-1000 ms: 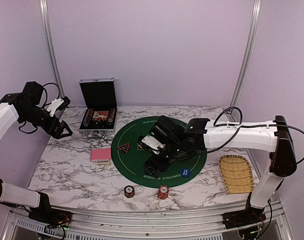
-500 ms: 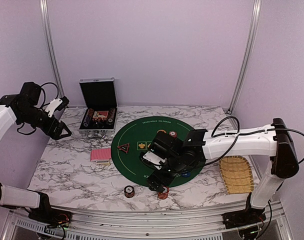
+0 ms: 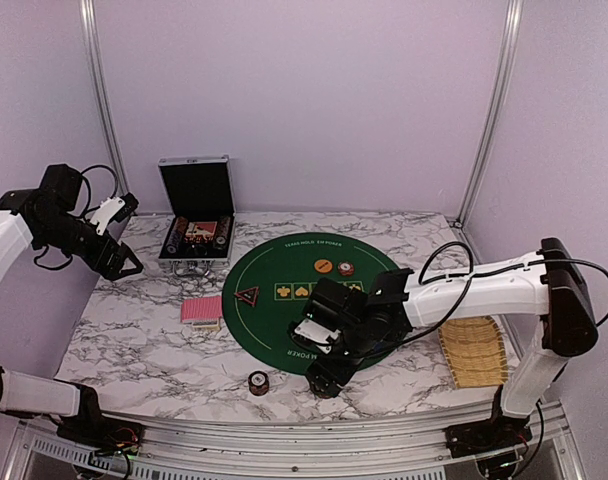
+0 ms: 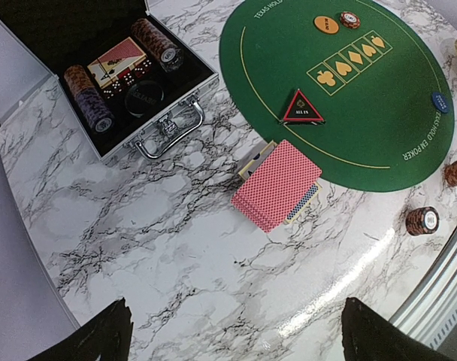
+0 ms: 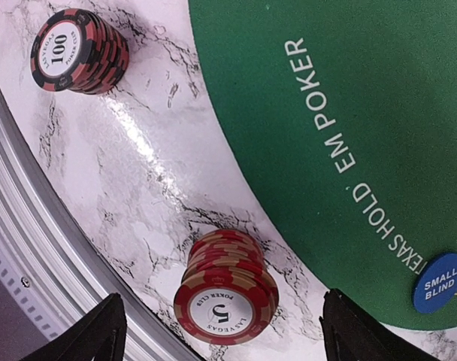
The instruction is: Distribute texas hold em gaming equipment
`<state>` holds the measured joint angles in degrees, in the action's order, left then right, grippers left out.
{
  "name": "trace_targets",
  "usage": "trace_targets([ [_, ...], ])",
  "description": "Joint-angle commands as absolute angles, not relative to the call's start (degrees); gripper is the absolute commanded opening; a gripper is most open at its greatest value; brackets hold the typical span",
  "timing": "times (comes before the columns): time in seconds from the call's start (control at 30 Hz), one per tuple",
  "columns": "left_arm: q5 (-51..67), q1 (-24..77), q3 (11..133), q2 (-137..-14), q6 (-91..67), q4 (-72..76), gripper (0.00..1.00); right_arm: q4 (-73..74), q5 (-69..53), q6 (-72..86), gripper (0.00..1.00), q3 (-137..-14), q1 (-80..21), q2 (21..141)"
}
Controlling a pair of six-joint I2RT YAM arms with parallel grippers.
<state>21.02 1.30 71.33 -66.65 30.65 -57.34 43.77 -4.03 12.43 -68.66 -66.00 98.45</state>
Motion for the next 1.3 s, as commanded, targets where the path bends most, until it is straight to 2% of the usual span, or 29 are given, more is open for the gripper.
trace_targets([
  [0.0, 22.3, 1.4, 71.1, -66.5, 31.3, -59.1, 0.99, 43.0, -4.8, 12.7, 0.87, -68.6, -66.4, 98.9],
  [0.33, 22.5, 1.4, 71.1, -66.6, 31.4, -59.1, 0.99, 42.1, -4.4, 12.4, 0.80, -68.3, -66.3, 100.7],
  [1.13, 21.7, 1.3, 71.3, -66.5, 32.1, -59.1, 0.99, 41.2, -4.6, 11.9, 0.55, -68.8, -66.2, 102.6],
  [1.27, 21.7, 1.3, 71.2, -66.5, 32.1, -59.1, 0.99, 41.2, -5.0, 11.9, 0.53, -68.7, -66.3, 102.6],
])
